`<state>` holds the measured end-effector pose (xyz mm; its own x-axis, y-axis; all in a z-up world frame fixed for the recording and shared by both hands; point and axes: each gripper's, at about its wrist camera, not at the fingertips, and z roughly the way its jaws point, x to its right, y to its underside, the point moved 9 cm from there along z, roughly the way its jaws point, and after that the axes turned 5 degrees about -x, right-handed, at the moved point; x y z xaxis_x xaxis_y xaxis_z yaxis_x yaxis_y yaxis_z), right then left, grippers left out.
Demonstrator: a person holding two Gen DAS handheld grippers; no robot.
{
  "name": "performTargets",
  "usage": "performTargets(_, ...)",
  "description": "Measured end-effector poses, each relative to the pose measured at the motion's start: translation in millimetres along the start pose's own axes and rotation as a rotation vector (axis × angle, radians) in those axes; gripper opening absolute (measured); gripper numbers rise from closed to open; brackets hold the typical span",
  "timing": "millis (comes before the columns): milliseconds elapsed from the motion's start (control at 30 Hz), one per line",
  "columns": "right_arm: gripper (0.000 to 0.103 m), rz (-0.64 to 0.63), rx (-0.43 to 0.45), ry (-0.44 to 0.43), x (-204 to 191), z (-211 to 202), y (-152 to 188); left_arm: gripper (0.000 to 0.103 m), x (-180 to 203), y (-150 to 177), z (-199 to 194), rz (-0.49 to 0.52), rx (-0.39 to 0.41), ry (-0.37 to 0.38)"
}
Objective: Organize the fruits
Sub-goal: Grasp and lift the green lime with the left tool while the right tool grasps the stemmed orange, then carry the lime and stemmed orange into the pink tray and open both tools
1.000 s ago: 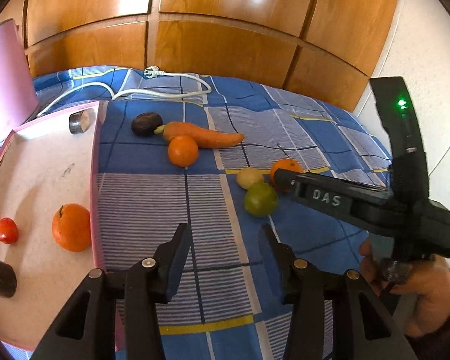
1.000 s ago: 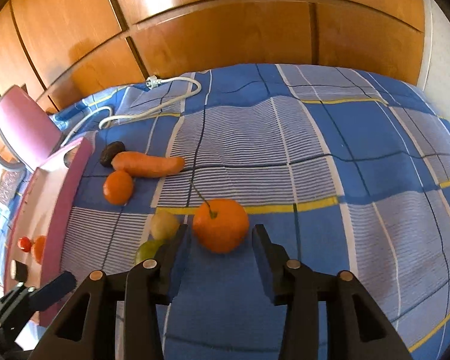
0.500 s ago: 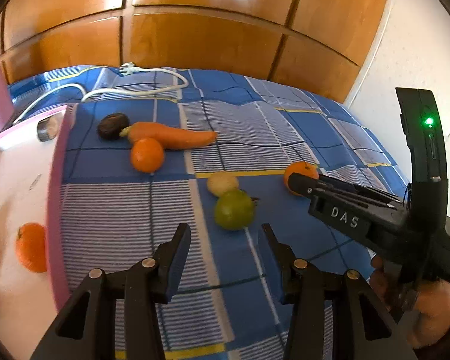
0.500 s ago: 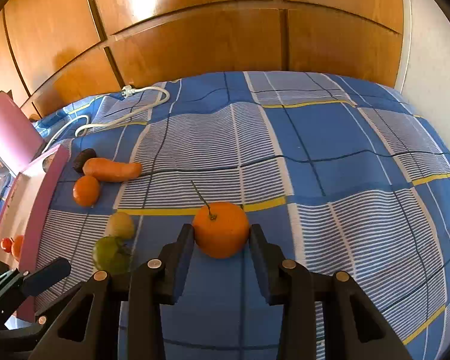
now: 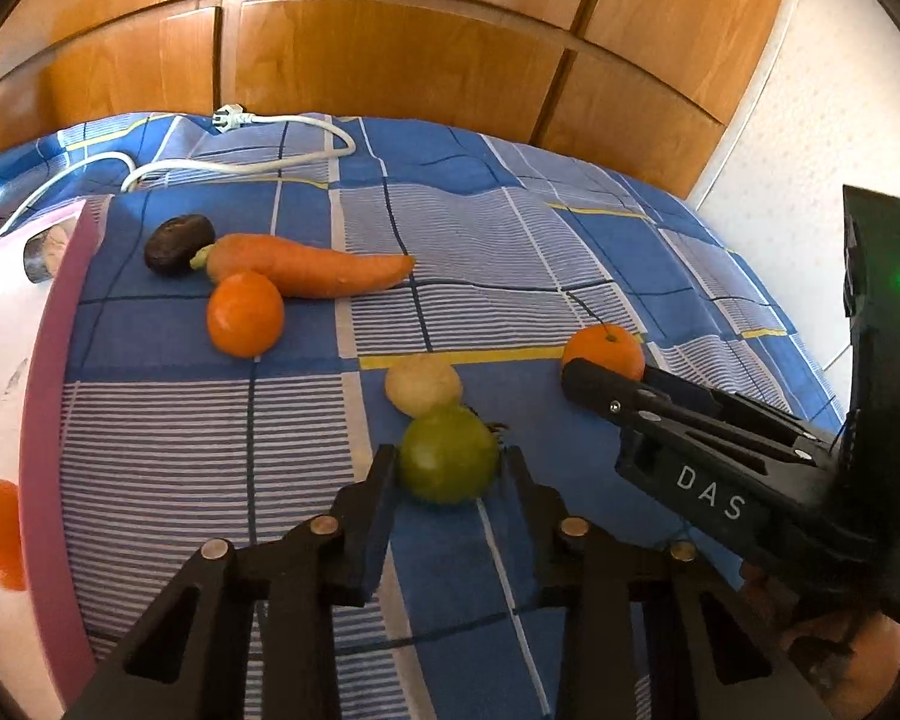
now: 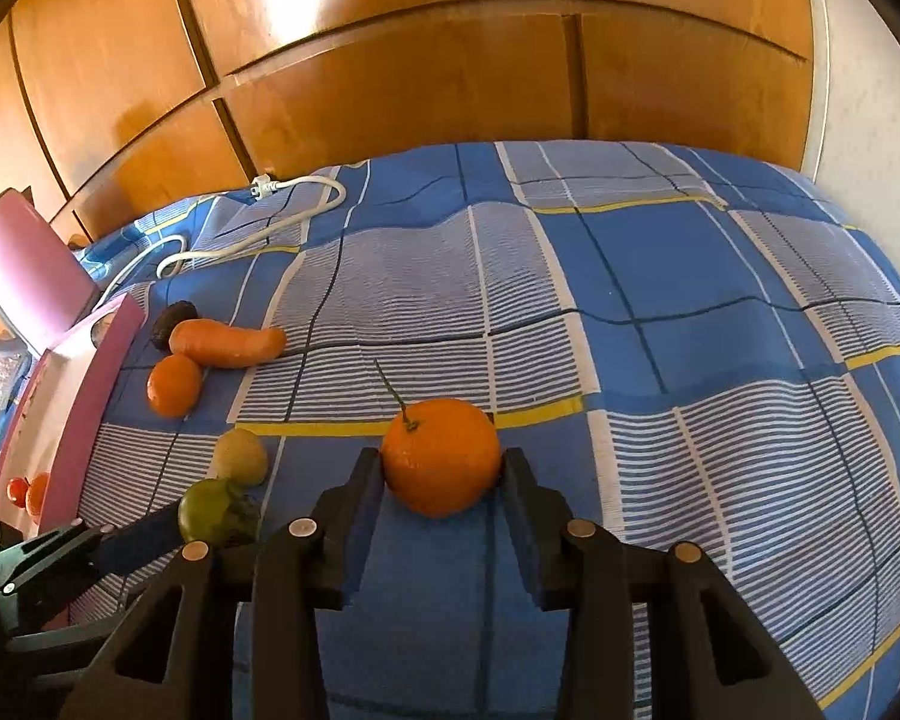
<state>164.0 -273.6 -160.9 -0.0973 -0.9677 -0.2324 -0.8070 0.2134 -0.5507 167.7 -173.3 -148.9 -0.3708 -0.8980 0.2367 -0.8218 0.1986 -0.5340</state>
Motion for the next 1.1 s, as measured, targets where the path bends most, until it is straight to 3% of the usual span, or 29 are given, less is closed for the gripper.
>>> performTargets(400,0.04,-0.014,0.006,0.014,-3,3,-3,0.033,-9,7,-22,-0.023,0.037,-0.07)
performTargets(733,0.039,-0.031,-0.008,0.034,-4,-4,7,0.033,-25,3,-64,-0.037,0.116,-0.173)
performTargets(1100,0.039,-0.063,-0.033,0.013,-18,-16,27,0.033,-38,0,-112,-0.069,0.211,-0.224)
